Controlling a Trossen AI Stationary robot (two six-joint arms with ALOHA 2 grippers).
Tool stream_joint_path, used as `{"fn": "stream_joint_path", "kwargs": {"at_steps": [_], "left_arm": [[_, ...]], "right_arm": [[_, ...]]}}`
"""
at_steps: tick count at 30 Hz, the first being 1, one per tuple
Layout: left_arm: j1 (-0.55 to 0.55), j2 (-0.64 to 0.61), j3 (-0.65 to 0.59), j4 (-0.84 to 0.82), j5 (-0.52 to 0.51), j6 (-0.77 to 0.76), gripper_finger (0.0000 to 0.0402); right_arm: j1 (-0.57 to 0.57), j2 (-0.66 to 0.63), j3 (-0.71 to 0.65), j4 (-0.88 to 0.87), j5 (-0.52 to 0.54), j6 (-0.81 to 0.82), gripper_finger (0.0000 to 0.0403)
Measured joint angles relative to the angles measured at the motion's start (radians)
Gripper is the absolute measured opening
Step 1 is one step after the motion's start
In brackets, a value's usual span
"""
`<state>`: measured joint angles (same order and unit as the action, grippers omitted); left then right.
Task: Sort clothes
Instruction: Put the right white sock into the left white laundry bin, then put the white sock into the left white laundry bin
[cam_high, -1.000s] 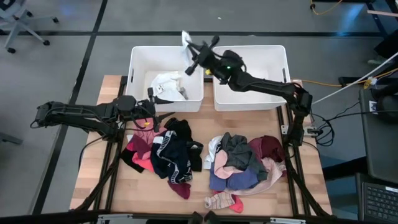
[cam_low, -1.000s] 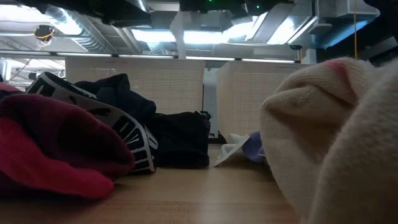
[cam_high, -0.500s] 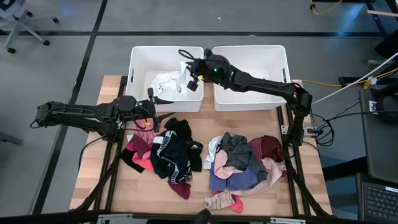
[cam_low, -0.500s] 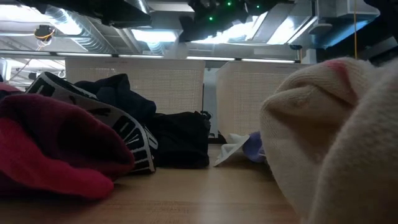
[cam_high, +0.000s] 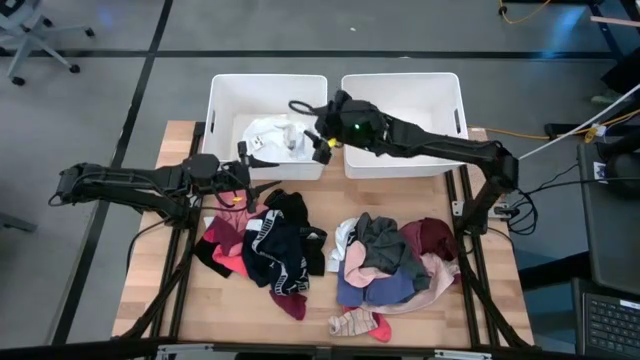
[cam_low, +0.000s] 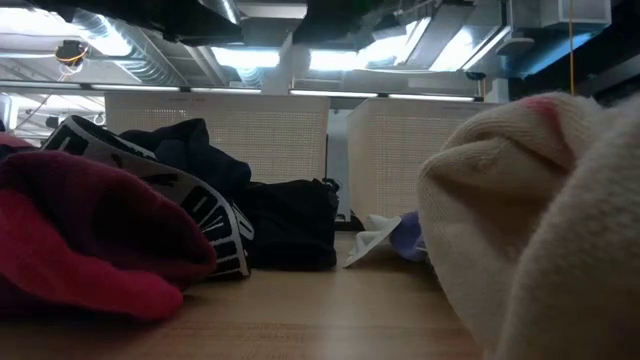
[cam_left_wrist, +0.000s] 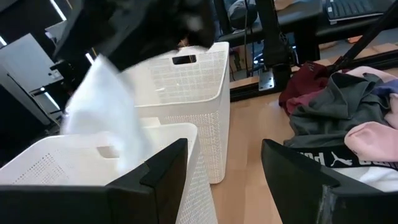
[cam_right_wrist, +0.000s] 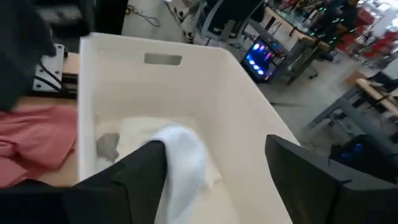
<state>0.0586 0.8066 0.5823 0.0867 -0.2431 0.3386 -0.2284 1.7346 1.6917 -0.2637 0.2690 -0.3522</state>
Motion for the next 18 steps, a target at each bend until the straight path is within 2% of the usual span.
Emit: {"fn": "stream_joint_path", "kwargs": {"at_steps": [3,6,10,13,18], "left_arm": [[0.0,0.0,0.0,0.009,0.0,-0.001,0.0194],[0.0,0.0,0.0,0.011,0.0,-0.002,0.0194],[0.0,0.0,0.0,0.009,0.0,-0.017,0.0194],[0.0,0.0,0.0,0.006,0.0,-0.017,0.0194],[0.0,0.0,0.0,0.002,0.0,-0.017,0.0194]], "right_arm": [[0.023,-0.014,0.001,0.031,0.066,0.007,0.0272],[0.019,-0.004,0.001,0.015,0.085,0.029,0.027],[-0.005,0.033,0.001,-0.057,0.155,0.149,0.0264],[-0.03,0.063,-0.002,-0.182,0.1,0.209,0.0258],[-0.033,0.063,0.009,-0.324,0.025,0.214,0.0249]]}}
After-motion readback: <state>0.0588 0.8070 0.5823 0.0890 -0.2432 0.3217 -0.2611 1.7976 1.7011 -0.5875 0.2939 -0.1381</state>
